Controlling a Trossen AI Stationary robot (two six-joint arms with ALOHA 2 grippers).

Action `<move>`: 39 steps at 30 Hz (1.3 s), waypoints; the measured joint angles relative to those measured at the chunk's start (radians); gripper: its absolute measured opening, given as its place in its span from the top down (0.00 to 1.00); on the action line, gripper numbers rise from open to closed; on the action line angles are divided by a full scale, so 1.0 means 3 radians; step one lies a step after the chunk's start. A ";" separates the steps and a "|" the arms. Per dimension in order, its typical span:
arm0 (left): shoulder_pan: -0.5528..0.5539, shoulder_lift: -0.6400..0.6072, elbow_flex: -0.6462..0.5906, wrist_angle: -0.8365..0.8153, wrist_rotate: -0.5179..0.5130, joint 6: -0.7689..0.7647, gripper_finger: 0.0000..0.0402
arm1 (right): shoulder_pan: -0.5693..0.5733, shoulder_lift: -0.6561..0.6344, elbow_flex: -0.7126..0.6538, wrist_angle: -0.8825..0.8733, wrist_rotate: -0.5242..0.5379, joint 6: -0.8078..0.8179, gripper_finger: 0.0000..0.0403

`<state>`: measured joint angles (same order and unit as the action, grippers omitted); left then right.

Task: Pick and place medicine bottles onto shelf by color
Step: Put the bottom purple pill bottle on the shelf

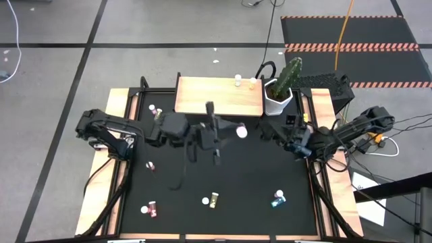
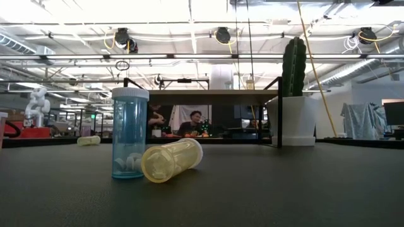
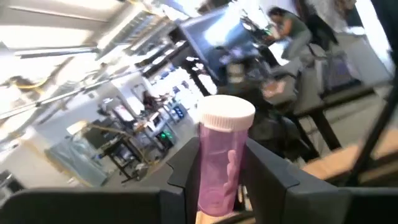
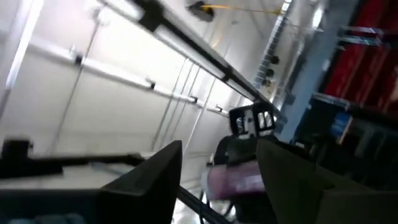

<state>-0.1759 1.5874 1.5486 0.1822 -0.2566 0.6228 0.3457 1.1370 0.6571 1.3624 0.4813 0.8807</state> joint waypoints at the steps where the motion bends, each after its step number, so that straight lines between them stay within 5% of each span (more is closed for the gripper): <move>1: 0.0017 -0.0056 0.0000 -0.0079 -0.0031 -0.0059 0.74 | -0.0004 -0.0043 0.0000 -0.0039 -0.0111 -0.0262 0.47; 6: 0.0155 -0.0200 0.0000 -0.0531 -0.0047 -0.0567 0.72 | 0.0016 -0.0297 0.0388 -0.1286 -0.0236 -0.1422 0.43; 12: 0.0273 -0.0283 0.0001 -0.1097 -0.0021 -0.1106 0.71 | -0.0019 -0.0117 0.2024 -0.4292 -0.0187 -0.2476 0.43; 19: 0.0277 -0.0283 0.0000 -0.1149 0.0014 -0.1363 0.71 | -0.0339 0.0385 0.3494 -0.6290 -0.0034 -0.2953 0.43; 28: 0.0293 -0.0282 0.0001 -0.1228 0.0093 -0.1604 0.71 | -0.0939 0.1188 0.4581 -0.7609 -0.1175 -0.2944 0.43; 39: 0.0367 -0.0281 0.0001 -0.1548 0.0093 -0.1913 0.71 | -0.1072 0.1404 0.4804 -0.7943 -0.1513 -0.3244 0.43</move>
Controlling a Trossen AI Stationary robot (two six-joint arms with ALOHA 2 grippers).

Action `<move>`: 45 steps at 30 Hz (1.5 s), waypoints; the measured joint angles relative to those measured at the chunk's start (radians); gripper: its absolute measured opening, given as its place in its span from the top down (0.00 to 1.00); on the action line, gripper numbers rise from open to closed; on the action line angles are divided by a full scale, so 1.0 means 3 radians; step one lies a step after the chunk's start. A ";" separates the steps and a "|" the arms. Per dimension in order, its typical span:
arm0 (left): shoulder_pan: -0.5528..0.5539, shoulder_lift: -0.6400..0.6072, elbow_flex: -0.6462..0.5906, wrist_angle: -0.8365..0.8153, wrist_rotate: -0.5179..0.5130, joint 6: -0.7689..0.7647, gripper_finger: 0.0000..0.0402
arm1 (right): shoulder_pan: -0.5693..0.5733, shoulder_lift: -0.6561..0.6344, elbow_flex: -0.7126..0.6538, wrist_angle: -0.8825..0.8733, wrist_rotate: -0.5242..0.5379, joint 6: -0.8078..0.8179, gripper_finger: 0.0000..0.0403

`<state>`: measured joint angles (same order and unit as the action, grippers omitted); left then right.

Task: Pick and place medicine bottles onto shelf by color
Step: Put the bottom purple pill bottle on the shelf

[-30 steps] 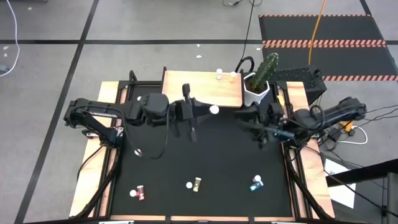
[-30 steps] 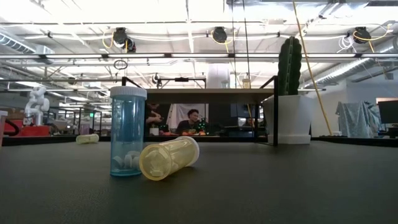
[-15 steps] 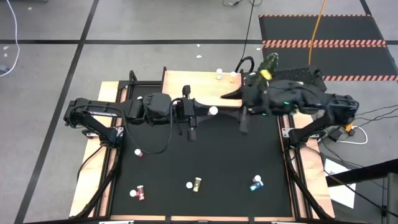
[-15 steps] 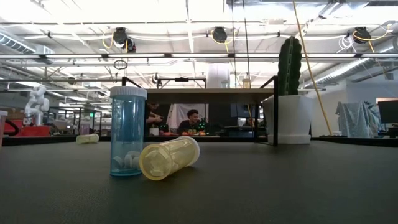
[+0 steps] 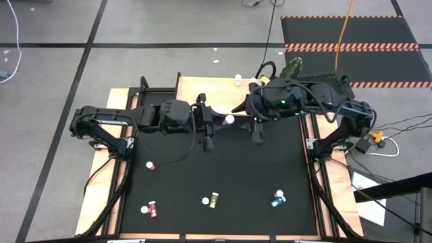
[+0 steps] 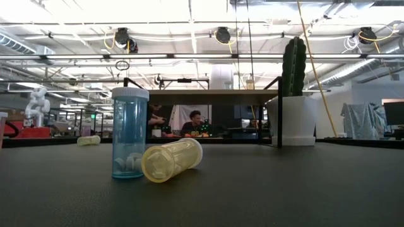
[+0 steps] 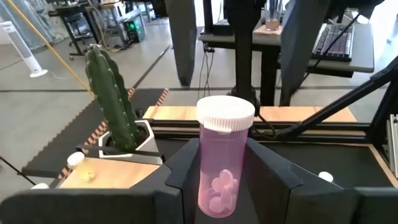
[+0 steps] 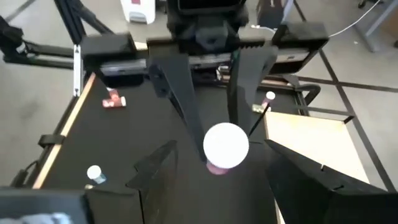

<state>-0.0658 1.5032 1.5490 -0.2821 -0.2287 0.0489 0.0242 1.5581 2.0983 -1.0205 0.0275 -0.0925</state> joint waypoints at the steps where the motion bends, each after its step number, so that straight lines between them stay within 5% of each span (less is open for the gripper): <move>1: 0.0000 0.0000 0.0000 0.0000 0.0000 0.0000 0.71 | -0.0016 0.0024 0.0000 0.0004 -0.0012 -0.0010 0.43; 10: 0.0000 0.0000 0.0000 -0.0052 -0.0001 -0.0032 0.71 | -0.0077 0.0131 -0.0004 -0.0003 -0.0125 -0.0086 0.45; 32: -0.0029 0.0000 -0.0011 -0.0147 -0.0001 -0.0310 0.71 | -0.0085 0.0159 -0.0004 -0.0020 -0.0268 -0.0042 0.70; 41: -0.0042 0.0000 -0.0015 -0.0217 -0.0068 -0.0331 0.49 | -0.0142 0.0158 -0.0008 -0.0046 -0.0227 -0.0008 0.70; 45: -0.0043 -0.0089 -0.0022 -0.0597 -0.0356 -0.0278 0.36 | -0.0347 0.0178 -0.0008 -0.0036 -0.0096 -0.0075 0.70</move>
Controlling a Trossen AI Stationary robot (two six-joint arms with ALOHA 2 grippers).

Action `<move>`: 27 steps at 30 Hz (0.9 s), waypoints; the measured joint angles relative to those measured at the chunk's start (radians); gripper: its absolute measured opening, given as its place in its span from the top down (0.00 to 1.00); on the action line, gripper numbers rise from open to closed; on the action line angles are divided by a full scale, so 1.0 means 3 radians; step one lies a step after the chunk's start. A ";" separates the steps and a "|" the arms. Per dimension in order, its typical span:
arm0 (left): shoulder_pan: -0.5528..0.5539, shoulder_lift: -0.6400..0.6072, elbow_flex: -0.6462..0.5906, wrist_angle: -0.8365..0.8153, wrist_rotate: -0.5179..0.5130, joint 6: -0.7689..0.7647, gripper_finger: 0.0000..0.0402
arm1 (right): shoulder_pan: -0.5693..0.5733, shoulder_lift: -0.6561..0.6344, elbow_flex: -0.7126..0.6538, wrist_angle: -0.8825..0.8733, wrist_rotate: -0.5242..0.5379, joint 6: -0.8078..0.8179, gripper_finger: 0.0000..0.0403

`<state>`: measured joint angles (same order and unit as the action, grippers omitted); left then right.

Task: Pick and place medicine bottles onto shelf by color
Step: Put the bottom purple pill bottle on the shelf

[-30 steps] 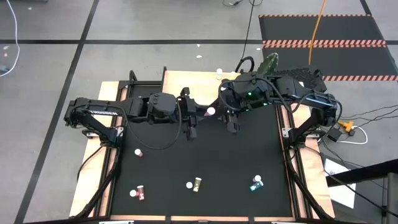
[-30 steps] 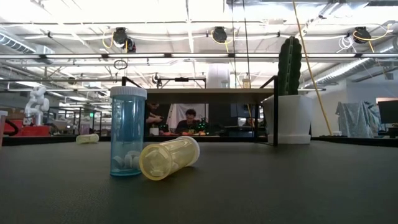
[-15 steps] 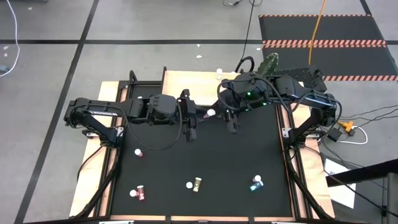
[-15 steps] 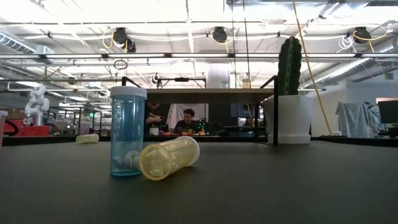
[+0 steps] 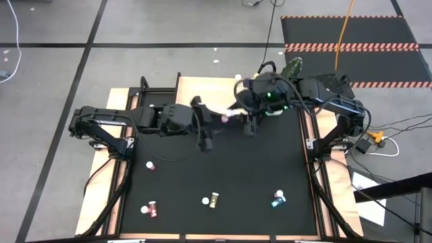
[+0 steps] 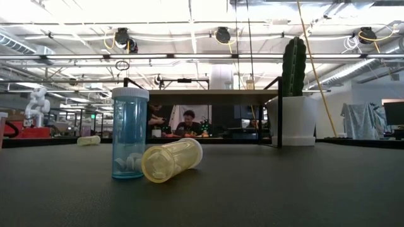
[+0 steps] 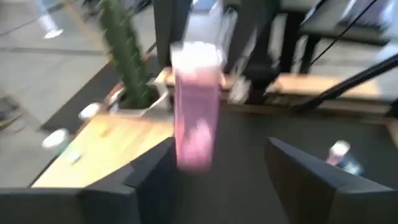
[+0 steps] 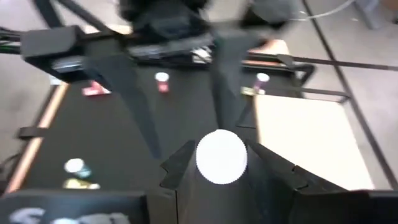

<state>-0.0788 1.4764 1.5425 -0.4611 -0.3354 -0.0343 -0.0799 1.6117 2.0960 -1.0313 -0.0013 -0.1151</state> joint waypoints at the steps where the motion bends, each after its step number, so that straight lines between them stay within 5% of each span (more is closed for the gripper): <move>1: 0.0000 -0.0034 0.0001 -0.0059 -0.0063 -0.0001 0.33 | -0.0074 0.0027 0.0001 0.0013 -0.0001 -0.0010 0.70; 7: 0.0009 -0.0352 0.0006 -0.0519 -0.0453 -0.0208 0.21 | -0.0528 0.0312 -0.0003 0.0113 -0.0008 -0.0296 0.70; 15: 0.0251 -0.0581 0.0008 -0.1373 -0.0915 -0.0531 0.20 | -0.1121 0.0867 -0.0003 0.0569 0.0002 -0.0466 0.70; 21: 0.0784 -0.0562 0.0006 -0.1816 -0.0834 0.0008 0.20 | -0.1486 0.1241 -0.0003 0.0682 -0.0002 -0.0428 0.70; 27: 0.1511 -0.0564 0.0005 -0.1590 -0.0179 0.0583 0.20 | -0.1701 0.1382 -0.0003 0.0643 -0.0101 -0.0321 0.70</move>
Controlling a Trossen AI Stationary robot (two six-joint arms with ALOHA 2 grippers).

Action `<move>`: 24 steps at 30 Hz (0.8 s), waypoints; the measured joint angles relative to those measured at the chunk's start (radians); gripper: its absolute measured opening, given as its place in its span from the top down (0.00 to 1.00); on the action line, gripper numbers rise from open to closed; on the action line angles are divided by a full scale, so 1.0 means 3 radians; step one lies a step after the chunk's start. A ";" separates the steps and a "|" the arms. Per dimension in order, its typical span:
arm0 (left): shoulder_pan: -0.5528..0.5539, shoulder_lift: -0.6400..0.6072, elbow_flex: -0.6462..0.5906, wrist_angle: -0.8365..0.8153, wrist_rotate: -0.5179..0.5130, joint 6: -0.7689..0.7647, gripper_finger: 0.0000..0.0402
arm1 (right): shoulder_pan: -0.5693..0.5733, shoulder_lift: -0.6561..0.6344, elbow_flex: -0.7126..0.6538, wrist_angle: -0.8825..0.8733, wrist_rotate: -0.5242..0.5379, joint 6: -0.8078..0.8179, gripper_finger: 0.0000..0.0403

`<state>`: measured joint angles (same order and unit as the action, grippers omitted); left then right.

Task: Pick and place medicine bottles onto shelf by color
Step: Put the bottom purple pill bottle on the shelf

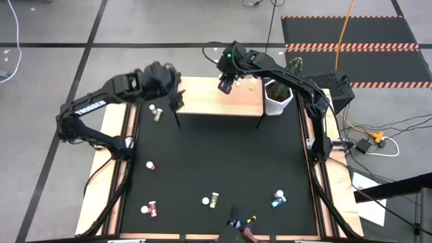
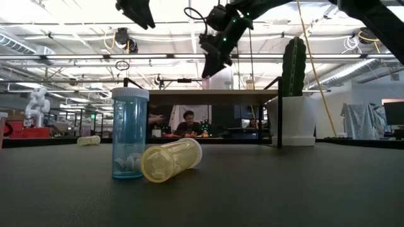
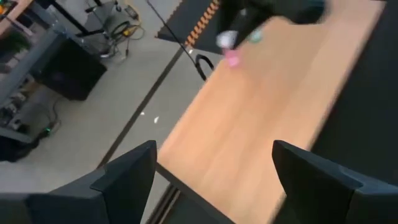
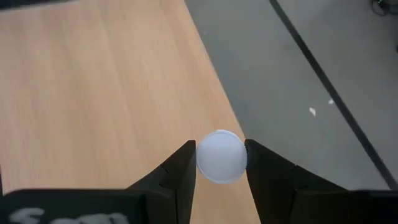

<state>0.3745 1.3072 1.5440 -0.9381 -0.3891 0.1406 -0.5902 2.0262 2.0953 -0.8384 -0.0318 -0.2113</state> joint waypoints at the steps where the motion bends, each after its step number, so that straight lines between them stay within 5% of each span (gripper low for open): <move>1: 0.0116 0.0003 0.0000 0.0023 0.0099 0.0033 0.20 | -0.0016 0.0000 0.0000 -0.0001 -0.0004 0.0000 0.70; 7: 0.0542 0.0002 0.0000 0.0080 0.0517 -0.0007 0.20 | -0.0106 0.0006 0.0001 0.0074 -0.0089 -0.0048 0.70; 24: 0.0605 0.0002 0.0000 0.0424 0.0545 -0.0050 0.20 | -0.0148 -0.0003 -0.0258 0.0214 -0.0346 -0.0185 0.70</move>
<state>0.5561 1.3079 1.5440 -0.8108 -0.2256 0.1256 -0.6346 2.0252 2.0178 -0.7742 -0.1357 -0.2668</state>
